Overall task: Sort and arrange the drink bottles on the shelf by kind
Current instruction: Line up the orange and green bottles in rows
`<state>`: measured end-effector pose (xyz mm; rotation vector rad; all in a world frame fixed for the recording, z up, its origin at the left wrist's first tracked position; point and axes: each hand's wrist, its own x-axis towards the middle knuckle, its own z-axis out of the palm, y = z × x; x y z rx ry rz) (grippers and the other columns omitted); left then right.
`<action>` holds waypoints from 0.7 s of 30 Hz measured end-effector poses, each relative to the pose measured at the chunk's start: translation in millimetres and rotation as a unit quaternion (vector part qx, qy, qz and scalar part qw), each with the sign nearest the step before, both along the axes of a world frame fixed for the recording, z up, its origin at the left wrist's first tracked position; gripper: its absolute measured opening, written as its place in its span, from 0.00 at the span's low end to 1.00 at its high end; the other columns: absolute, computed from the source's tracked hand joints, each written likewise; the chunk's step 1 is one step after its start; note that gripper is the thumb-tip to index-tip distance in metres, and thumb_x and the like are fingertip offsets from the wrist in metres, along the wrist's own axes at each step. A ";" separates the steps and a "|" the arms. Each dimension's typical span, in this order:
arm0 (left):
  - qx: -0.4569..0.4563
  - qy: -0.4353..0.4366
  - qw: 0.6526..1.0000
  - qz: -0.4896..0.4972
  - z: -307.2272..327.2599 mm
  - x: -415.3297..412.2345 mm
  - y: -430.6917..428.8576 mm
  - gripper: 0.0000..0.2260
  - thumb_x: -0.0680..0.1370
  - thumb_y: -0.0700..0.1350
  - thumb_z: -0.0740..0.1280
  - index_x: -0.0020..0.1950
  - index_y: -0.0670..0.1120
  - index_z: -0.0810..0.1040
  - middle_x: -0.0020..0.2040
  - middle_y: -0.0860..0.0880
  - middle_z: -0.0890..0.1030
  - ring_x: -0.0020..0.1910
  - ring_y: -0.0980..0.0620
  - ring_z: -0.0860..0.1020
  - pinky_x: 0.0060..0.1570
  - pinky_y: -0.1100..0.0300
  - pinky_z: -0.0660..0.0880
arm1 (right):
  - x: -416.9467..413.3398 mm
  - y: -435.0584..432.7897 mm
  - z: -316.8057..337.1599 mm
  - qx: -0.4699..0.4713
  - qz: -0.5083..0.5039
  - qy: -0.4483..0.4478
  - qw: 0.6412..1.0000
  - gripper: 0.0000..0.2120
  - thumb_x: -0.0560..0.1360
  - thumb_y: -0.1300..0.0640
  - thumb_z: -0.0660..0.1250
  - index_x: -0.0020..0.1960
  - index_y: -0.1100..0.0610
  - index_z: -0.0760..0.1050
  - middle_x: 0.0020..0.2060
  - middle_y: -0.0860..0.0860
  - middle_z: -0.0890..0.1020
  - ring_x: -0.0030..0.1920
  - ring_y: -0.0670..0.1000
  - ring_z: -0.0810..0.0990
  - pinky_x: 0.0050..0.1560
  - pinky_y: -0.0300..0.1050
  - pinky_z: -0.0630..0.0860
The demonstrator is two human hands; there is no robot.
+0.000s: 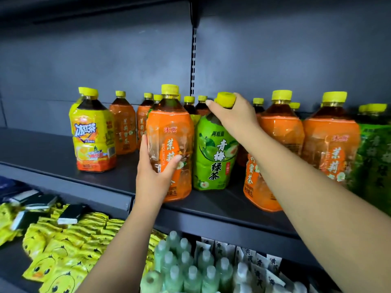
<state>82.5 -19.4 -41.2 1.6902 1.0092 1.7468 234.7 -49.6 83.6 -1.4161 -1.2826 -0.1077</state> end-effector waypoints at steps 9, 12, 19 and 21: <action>0.026 -0.003 0.999 -0.029 -2.0 23.5 -7.5 0.35 0.72 0.63 0.55 0.75 0.53 0.49 0.74 0.49 0.60 0.72 0.51 0.60 0.70 0.47 0.60 | 2.1 -72.8 -41.1 0.151 0.043 -0.024 0.987 0.11 0.62 0.48 0.66 0.37 0.56 0.76 0.39 0.55 0.80 0.41 0.54 0.78 0.46 0.46 0.75; 0.044 -0.001 0.999 -0.032 0.6 30.5 -7.2 0.34 0.73 0.59 0.54 0.75 0.50 0.49 0.75 0.49 0.58 0.73 0.52 0.58 0.72 0.52 0.56 | 5.7 -89.4 -44.5 0.159 0.033 -0.035 0.986 0.11 0.64 0.50 0.66 0.37 0.58 0.77 0.37 0.54 0.81 0.39 0.52 0.78 0.43 0.40 0.73; 0.001 0.181 0.983 -0.029 -3.6 53.4 -2.4 0.26 0.76 0.61 0.46 0.69 0.63 0.37 0.77 0.44 0.48 0.75 0.46 0.48 0.71 0.48 0.46 | 11.9 -98.3 -29.3 0.166 0.071 0.032 0.983 0.06 0.62 0.51 0.68 0.34 0.54 0.76 0.34 0.54 0.82 0.38 0.54 0.80 0.43 0.46 0.77; 0.040 0.216 0.973 -0.067 -2.0 45.8 5.1 0.20 0.75 0.63 0.41 0.66 0.68 0.42 0.76 0.45 0.56 0.74 0.45 0.54 0.72 0.46 0.51 | 14.7 -89.4 -20.8 0.165 0.073 0.050 0.982 0.08 0.59 0.50 0.69 0.30 0.52 0.73 0.35 0.60 0.81 0.39 0.59 0.80 0.45 0.52 0.78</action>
